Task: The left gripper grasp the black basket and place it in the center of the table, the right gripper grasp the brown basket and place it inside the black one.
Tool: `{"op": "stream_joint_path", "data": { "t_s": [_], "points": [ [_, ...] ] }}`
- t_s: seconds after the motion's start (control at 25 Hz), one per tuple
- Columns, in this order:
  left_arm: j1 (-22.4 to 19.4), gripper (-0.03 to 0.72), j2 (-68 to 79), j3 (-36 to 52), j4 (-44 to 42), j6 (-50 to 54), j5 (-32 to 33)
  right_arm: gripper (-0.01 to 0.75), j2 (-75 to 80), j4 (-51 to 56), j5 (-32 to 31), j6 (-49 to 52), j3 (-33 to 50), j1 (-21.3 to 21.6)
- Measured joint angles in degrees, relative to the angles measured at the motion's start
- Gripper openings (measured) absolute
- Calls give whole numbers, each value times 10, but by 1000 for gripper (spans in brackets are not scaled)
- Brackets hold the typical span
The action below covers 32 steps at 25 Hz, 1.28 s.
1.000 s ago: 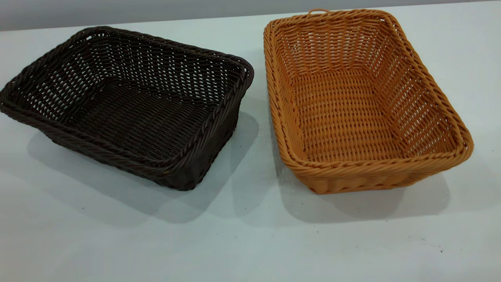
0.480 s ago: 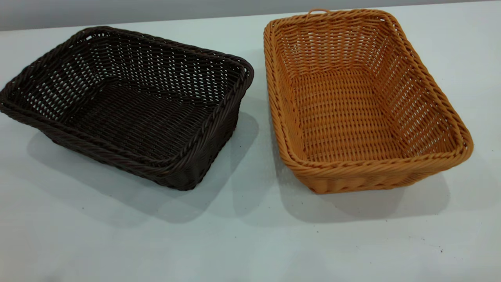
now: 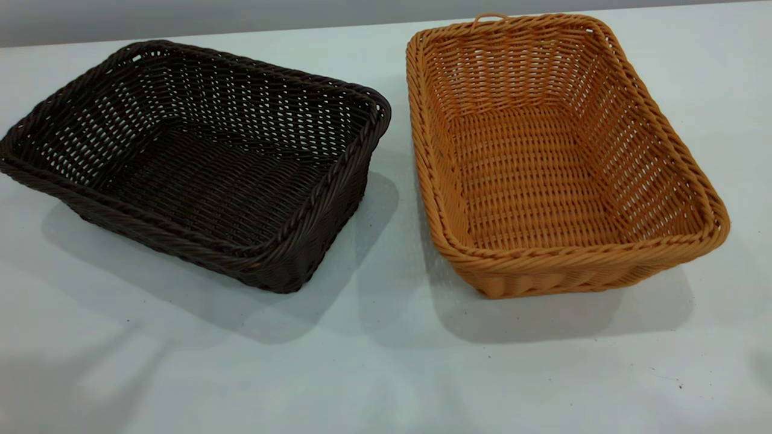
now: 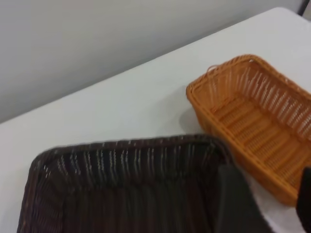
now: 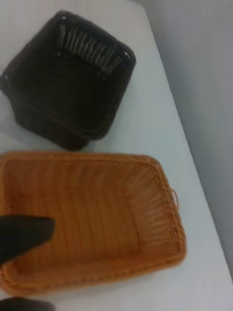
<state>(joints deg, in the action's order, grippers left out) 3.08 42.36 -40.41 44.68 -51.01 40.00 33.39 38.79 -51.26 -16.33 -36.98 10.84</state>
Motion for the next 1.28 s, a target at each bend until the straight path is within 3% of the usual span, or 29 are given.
{"op": "stream_joint_path", "data": {
  "t_s": [0.16,0.4,0.64,0.84,1.28],
  "points": [
    [0,367,35,0,52,-54,-20,318,35,33,-13,0,1,-1],
    [0,379,75,0,91,-117,-54,372,120,101,-22,10,1,-1],
    [0,379,82,0,93,-125,-85,384,215,186,-30,114,1,-10],
    [0,379,82,0,93,-125,-117,384,296,234,4,184,1,-72],
    [0,380,82,0,90,-125,-111,384,421,225,108,409,34,-224]
  ]
}}
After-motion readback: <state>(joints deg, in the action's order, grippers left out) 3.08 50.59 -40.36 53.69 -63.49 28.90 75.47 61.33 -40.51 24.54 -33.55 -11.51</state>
